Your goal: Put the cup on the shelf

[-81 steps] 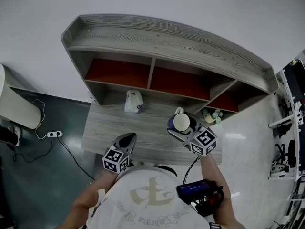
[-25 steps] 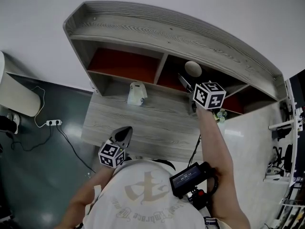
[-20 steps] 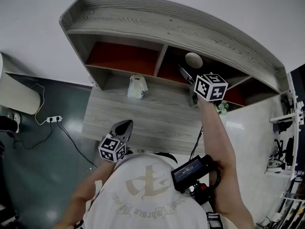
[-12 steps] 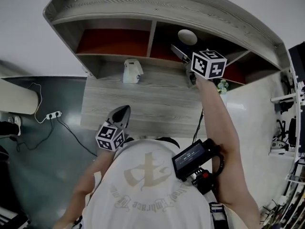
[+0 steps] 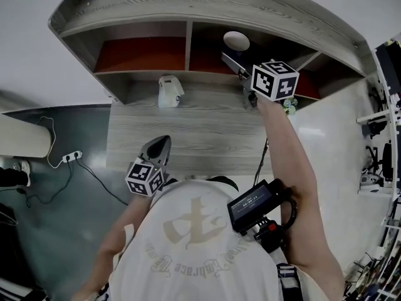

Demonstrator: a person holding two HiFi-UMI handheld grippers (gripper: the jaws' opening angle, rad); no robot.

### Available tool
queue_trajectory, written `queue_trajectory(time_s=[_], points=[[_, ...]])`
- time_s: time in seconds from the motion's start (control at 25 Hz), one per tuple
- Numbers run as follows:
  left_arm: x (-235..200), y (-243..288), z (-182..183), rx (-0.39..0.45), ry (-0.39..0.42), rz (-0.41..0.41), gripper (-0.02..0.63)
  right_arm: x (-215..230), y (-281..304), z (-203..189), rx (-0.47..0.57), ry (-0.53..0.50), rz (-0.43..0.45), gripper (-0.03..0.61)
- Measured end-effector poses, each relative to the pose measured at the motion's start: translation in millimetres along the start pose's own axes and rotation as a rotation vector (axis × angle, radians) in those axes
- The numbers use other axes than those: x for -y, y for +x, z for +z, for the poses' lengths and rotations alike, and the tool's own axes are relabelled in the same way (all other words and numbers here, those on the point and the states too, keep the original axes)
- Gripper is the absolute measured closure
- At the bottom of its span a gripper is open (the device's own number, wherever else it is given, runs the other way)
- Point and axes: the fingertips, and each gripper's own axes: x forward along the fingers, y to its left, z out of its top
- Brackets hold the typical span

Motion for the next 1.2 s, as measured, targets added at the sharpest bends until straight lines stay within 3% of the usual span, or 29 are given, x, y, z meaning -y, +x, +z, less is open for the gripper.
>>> queue_trajectory(time_s=[0.28,0.36,0.52,0.76,0.84,1.0,1.2], points=[[10.4,4.5,4.2,0.000,0.018,-0.027,0.612,2.2,-23.9,2.1,0.030,-0.001,-0.004,0.200],[12.3,6.7,5.6,-0.002,0.024,-0.033,0.612,2.3,-31.0,2.9,0.046,-0.002,0.001,0.250],[18.0,12.6,9.1,-0.004,0.038,-0.052,0.612,0.3,-45.6,0.3,0.064,-0.007,0.025,0.252],[28.5,22.0,17.1,-0.002,0.061,-0.082,0.612,3.7,-75.7,-5.5,0.114,0.002,0.038,0.377],[32.8,23.8,18.1,-0.004,0.066,-0.090,0.612,4.4,-87.1,-12.3,0.117,0.001,0.042,0.380],[39.9,27.7,22.9,-0.007,0.078,-0.107,0.612,5.5,-109.4,-22.1,0.141,-0.002,0.035,0.448],[47.3,34.0,30.7,-0.003,0.091,-0.128,0.612,4.6,-131.6,-43.9,0.149,0.001,0.017,0.572]])
